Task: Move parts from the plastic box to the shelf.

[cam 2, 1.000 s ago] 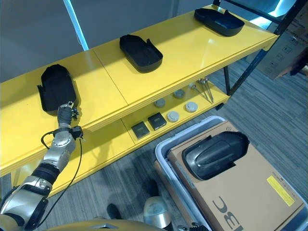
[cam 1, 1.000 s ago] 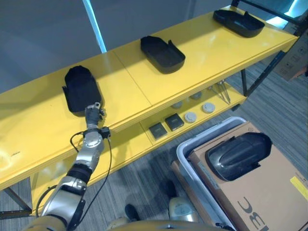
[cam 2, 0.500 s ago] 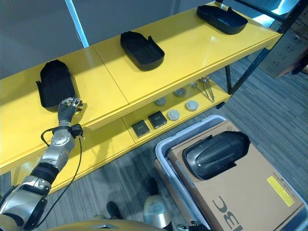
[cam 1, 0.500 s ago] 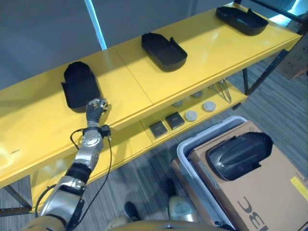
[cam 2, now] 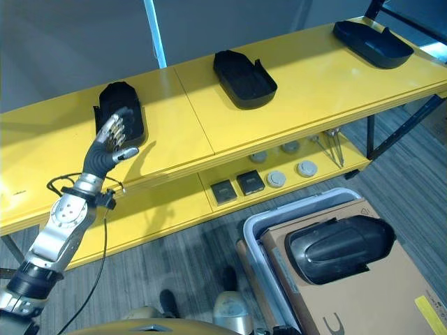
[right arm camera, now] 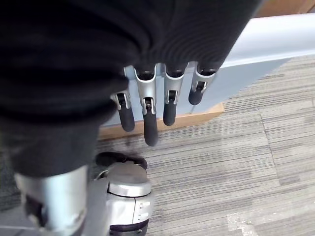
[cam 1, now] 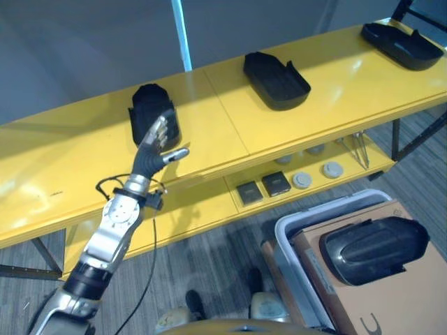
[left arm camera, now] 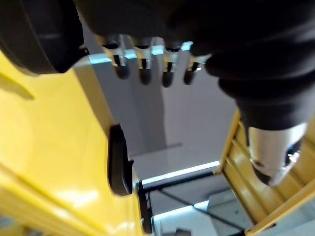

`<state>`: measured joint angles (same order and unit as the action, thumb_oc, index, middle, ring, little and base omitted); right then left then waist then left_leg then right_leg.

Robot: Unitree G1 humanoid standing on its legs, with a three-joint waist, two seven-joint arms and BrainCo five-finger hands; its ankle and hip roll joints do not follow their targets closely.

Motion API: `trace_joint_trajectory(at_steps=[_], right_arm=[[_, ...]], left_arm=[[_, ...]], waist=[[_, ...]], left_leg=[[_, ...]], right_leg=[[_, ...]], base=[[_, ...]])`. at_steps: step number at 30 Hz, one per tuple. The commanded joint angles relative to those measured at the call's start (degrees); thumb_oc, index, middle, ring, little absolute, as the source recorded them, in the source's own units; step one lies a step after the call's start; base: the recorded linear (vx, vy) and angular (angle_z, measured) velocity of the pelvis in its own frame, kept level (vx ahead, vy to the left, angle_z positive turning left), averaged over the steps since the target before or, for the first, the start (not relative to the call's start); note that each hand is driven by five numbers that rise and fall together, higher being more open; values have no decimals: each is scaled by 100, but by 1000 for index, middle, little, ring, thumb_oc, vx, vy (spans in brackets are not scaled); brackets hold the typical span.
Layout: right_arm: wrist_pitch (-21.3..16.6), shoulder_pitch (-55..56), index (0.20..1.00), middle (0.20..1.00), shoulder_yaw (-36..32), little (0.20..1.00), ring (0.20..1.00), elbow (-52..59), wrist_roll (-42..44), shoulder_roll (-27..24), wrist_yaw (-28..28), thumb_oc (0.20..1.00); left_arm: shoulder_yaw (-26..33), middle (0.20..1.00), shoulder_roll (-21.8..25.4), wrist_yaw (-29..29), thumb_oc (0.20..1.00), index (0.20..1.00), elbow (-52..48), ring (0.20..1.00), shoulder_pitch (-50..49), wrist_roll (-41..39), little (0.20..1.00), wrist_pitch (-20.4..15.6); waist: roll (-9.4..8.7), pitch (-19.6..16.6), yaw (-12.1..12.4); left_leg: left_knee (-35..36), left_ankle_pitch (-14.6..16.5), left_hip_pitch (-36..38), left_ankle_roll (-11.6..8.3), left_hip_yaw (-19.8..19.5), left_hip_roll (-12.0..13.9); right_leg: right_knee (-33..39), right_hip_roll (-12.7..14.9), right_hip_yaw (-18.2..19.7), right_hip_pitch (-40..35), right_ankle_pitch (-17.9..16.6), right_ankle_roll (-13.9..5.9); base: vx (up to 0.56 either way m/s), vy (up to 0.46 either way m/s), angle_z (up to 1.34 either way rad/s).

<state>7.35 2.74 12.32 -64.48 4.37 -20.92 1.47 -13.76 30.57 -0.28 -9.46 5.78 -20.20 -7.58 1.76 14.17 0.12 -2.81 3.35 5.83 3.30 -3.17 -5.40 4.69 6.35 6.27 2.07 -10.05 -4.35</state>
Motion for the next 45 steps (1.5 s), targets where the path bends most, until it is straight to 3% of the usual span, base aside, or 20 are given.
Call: trace_joint_trajectory(at_steps=[1,6,10,11,12,13,18,19,21,23,27,30,32,35,36,38,40,41,42,45], right_arm=[[245,18,1000,1000,1,1000,1000,-24,377,-113,271,1000],[-56,129,1000,1000,-256,1000,1000,-133,964,101,337,1000],[-216,253,1000,1000,-433,1000,1000,-148,1290,185,413,1000],[-348,273,1000,1000,-504,1000,1000,-197,1308,218,428,1000],[-357,270,1000,1000,-514,1000,1000,-196,1282,227,423,1000],[-439,267,1000,1000,-556,1000,1000,-208,1237,248,409,1000],[-546,214,1000,1000,-501,1000,1000,-470,982,147,283,1000],[-534,118,1000,1000,-393,1000,1000,-625,863,152,401,1000],[-497,46,1000,1000,-260,1000,1000,-745,718,178,431,1000],[-568,-57,1000,1000,-60,1000,1000,-875,526,272,480,1000],[-684,-45,1000,1000,-2,1000,1000,-869,565,379,484,1000],[-659,37,1000,1000,-43,1000,1000,-776,512,486,616,1000],[-694,56,1000,1000,-116,1000,1000,-824,385,424,670,1000],[-769,-41,1000,1000,-217,1000,1000,-822,589,207,815,1000],[-782,-155,1000,1000,-282,1000,1000,-826,778,87,826,1000],[-818,-324,1000,1000,-359,1000,1000,-870,1023,-71,829,1000],[-1052,-560,1000,1000,-485,1000,1000,-957,1305,-236,891,1000],[-1241,-652,1000,1000,-618,1000,1000,-863,1755,-352,1105,1000],[-1316,-667,1000,1000,-675,1000,1000,-770,1912,-385,1212,1000],[-1971,-706,1000,1000,-965,1000,1000,-130,2628,-429,1947,1000]], left_arm=[[40,1000,-63,-759,1000,1000,12,1000,83,-210,1000,52],[-575,1000,-32,-1150,1000,1000,406,1000,-6,31,1000,-14],[-863,1000,-4,-1188,1000,1000,641,1000,-42,-15,1000,13],[-965,1000,11,-1167,1000,1000,797,1000,-72,-64,1000,2],[-975,1000,18,-1139,1000,1000,810,1000,-75,-65,1000,1],[-1065,1000,48,-1077,1000,1000,986,1000,-122,25,1000,-63],[-1310,1000,-21,-853,1000,1000,1553,1000,35,39,1000,72],[-1519,1000,-162,-460,1000,1000,2018,1000,177,91,1000,277],[-1581,1000,-400,27,1000,1000,2619,1000,190,-187,1000,504],[-1501,1000,-846,735,1000,1000,3862,1000,172,-44,1000,618],[-1120,1000,-1321,1031,1000,1000,5174,1000,139,-97,1000,410],[-869,1000,-1549,1331,1000,1000,6058,1000,120,743,1000,198],[-714,1000,-1634,1529,1000,1000,6704,1000,140,952,1000,153],[-537,1000,-1645,1612,1000,1000,7171,1000,100,1037,1000,192],[-486,1000,-1620,1576,1000,1000,7330,1000,76,1151,1000,172],[-486,1000,-1608,1550,1000,1000,7494,1000,38,1246,1000,119],[-575,1000,-1625,1562,1000,1000,7688,1000,-8,1235,1000,0],[-650,1000,-1618,1549,1000,1000,7692,1000,-37,1259,1000,48],[-666,1000,-1602,1535,1000,1000,7684,1000,-43,1272,1000,80],[-701,1000,-1519,1494,1000,1000,7735,1000,-56,1469,1000,54]], waist=[[-30,-288,-41],[-66,-194,-183],[-54,-161,-241],[-48,-124,-212],[-66,-133,-204],[-108,-138,-149],[-38,-178,-125],[-12,-213,-89],[-12,-284,-36],[-116,-381,49],[-177,-411,-78],[-214,-421,-235],[-255,-376,-325],[-278,-227,-283],[-289,-158,-236],[-248,-99,-171],[-187,-60,-91],[-126,-56,-89],[-121,-49,-101],[-135,-85,-130]], left_leg=[[-408,244,-628,-454,222,502],[-452,382,-556,-291,532,325],[-221,354,-389,-223,798,246],[-133,378,-283,-231,1003,262],[-115,359,-288,-230,1047,250],[-68,353,-231,-188,1430,280],[-116,249,-310,-37,1995,435],[-97,162,-358,-7,2175,513],[-4,171,-313,-73,2282,572],[110,-26,-418,-248,2577,700],[146,-78,-455,-326,2602,842],[30,-107,-500,-460,2703,1091],[-517,21,-644,-572,2695,1340],[-1567,46,-1132,-725,2130,1552],[-1736,-185,-1324,-713,1833,1540],[-1577,-286,-1373,-736,1473,1443],[-885,-409,-1275,-760,1187,1358],[-413,-796,-1303,-848,1124,1451],[-401,-860,-1329,-860,1099,1473],[-236,-695,-1184,-796,1037,1416]], right_leg=[[9,395,-218,-306,330,-579],[31,708,-324,145,-59,-913],[-2,883,-695,363,-272,-990],[-31,992,-1101,414,-368,-1006],[-44,1025,-1168,445,-396,-1008],[-402,1138,-1658,488,-403,-991],[-1413,1073,-2002,418,78,-765],[-1605,1019,-2181,277,330,-654],[-1501,934,-2325,37,605,-691],[-729,746,-2602,-291,558,-709],[-377,552,-2450,-311,514,-659],[-207,435,-2432,-299,516,-559],[-216,346,-2413,-310,583,-412],[-362,256,-2154,-291,674,-221],[-436,213,-1999,-198,650,-98],[-449,140,-1789,-170,658,-75],[-405,114,-1605,-180,670,-107],[-331,139,-1580,-221,638,-159],[-335,162,-1565,-240,634,-164],[-469,312,-1615,-201,698,-233]], base=[[-193,124,-131],[-172,111,-63],[-145,78,-72],[-129,30,-57],[-232,20,-109],[-218,6,-116],[-168,-8,-76],[-23,-86,-126],[-15,-162,-106],[-54,-354,-118],[11,-236,-94],[34,-259,-18],[65,-271,-1],[4,-106,-25],[-48,-19,-39],[-20,61,-62],[60,197,-93],[113,232,-76],[106,194,-43],[50,128,-25]])
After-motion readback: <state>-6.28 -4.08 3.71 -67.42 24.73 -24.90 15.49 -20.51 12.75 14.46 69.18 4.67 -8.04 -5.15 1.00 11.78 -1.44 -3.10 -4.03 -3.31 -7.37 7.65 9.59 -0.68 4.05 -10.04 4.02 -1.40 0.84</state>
